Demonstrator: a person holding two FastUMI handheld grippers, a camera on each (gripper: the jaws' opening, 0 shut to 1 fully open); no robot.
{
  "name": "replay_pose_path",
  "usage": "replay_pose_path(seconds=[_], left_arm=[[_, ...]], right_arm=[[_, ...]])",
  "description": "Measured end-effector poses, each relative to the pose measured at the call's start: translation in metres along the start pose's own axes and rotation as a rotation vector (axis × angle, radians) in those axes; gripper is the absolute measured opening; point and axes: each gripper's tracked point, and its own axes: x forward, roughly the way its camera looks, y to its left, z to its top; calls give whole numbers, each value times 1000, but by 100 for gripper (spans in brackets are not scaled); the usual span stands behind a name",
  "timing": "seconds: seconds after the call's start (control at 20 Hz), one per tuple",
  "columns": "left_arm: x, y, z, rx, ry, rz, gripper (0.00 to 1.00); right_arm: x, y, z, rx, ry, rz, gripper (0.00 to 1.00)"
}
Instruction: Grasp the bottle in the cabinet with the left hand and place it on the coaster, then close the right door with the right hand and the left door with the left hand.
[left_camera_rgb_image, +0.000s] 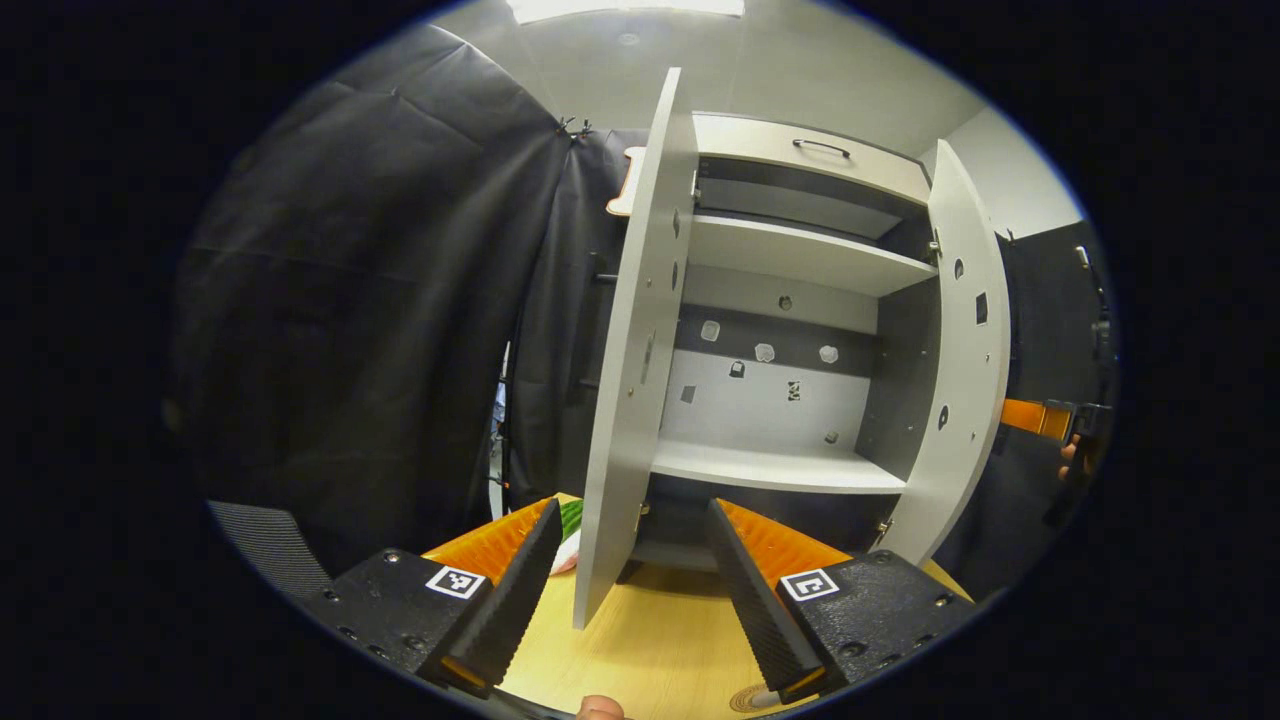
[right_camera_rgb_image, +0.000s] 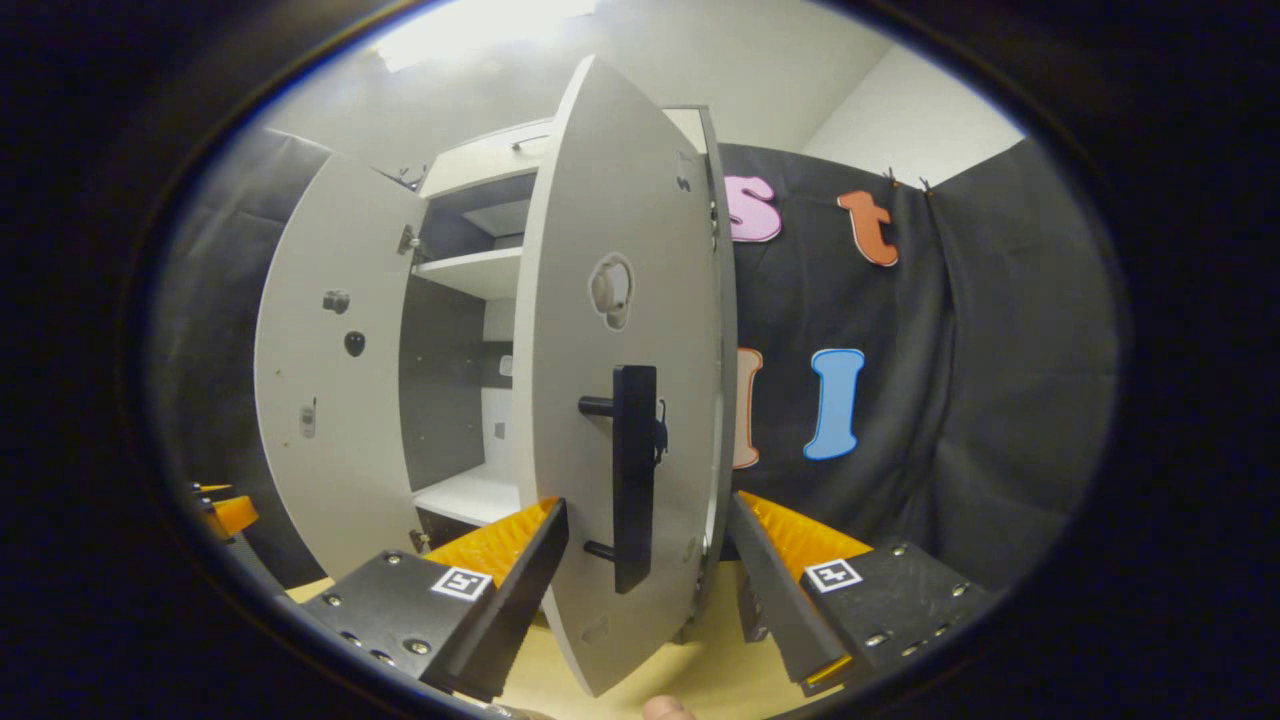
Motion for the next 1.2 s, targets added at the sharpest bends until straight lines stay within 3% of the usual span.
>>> replay_pose_path(seconds=[0.2,0.35,0.6,0.65,0.8,1.2], left_arm=[[-5,8,1,-15,-4,14,92],[-5,15,-1,-17,-5,28,92],[-12,31,-4,-20,-2,68,92],[-15,34,-6,-24,2,74,92],[-14,43,-9,-33,8,95,92],[-9,46,-10,-35,1,116,92]], right_arm=[[3,21,0,1,0,50,98],[4,58,-3,10,7,139,99],[6,72,-3,-23,5,163,94],[5,78,-3,-9,9,185,99],[6,96,0,17,9,235,99],[6,116,-3,14,12,276,99]])
